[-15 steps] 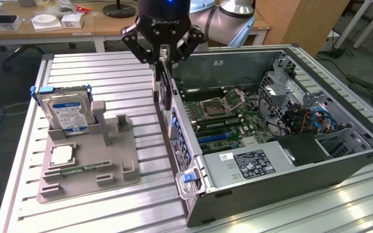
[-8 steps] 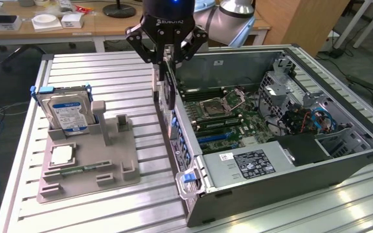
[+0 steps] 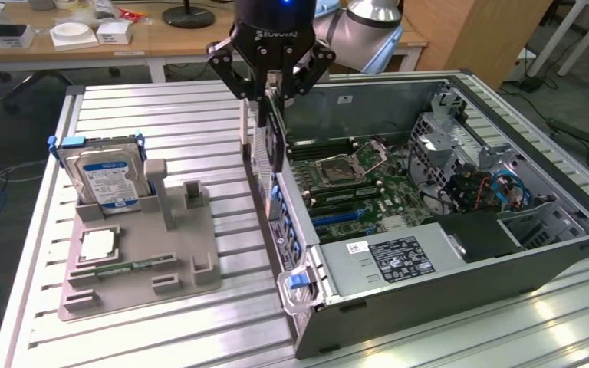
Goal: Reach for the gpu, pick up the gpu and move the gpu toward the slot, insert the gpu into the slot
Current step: 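Pick up the gpu and move the gpu toward the slot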
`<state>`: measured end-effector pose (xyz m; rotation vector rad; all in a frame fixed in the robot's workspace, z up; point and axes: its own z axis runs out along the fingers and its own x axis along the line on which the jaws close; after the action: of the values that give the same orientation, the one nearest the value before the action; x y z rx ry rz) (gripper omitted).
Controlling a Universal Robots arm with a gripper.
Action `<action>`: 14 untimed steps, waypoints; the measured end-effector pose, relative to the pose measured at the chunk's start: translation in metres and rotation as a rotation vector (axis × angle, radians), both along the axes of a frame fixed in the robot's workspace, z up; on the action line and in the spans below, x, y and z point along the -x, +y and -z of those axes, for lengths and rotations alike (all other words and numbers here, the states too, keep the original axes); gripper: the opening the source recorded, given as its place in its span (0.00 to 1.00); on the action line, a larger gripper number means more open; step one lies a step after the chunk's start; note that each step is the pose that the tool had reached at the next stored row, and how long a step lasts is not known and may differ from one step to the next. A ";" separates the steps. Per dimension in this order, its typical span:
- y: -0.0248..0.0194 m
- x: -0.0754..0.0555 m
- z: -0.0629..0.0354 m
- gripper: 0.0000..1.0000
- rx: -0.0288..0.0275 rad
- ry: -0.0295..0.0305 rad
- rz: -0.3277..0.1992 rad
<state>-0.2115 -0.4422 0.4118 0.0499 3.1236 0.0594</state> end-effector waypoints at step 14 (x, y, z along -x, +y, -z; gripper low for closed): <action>0.0000 -0.009 0.0000 0.26 0.0000 0.0000 0.000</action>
<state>-0.2021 -0.4422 0.4118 0.0499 3.1236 0.0593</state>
